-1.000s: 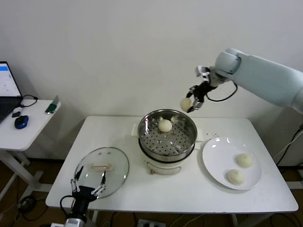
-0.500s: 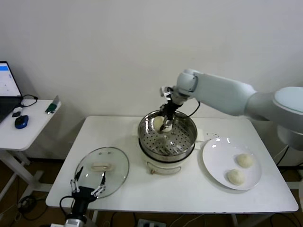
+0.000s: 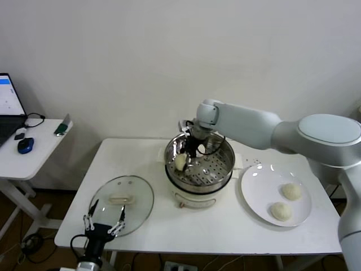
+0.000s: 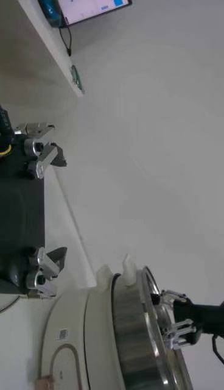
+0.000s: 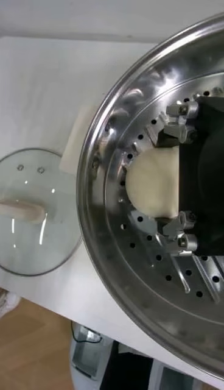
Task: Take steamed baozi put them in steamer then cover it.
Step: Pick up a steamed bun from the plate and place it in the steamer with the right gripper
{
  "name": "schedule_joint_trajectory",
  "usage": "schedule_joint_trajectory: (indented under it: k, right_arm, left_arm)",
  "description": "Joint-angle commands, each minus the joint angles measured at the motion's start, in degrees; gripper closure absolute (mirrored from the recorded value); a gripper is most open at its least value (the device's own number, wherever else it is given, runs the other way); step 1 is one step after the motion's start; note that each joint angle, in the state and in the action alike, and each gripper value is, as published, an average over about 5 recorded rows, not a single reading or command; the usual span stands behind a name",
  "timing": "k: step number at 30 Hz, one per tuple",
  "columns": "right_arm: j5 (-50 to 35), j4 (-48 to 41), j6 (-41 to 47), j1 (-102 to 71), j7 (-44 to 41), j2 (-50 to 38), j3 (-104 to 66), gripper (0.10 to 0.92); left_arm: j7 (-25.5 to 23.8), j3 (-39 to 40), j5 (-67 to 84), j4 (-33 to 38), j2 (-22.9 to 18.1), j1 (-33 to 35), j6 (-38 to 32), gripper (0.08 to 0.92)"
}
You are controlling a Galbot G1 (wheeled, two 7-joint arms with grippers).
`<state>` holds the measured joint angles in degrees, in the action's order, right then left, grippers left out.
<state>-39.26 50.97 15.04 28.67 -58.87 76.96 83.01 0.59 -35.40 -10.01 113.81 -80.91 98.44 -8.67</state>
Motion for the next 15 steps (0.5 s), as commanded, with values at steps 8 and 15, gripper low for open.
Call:
schedule_joint_trajectory:
  k: [8,15]
  right_arm:
    - [0.85,-0.09,0.32,0.13,0.36,0.13,-0.18,0.207]
    - [0.70,3.93,0.08,4.89,-0.45,-5.25,-0.03,0.202]
  left_arm:
    - [0.00,0.16,-0.12,0.10,-0.21,-0.03,0.03,0.177]
    - [0.01,0.08,-0.18,0.31,-0.15,0.24,-0.07,0.177]
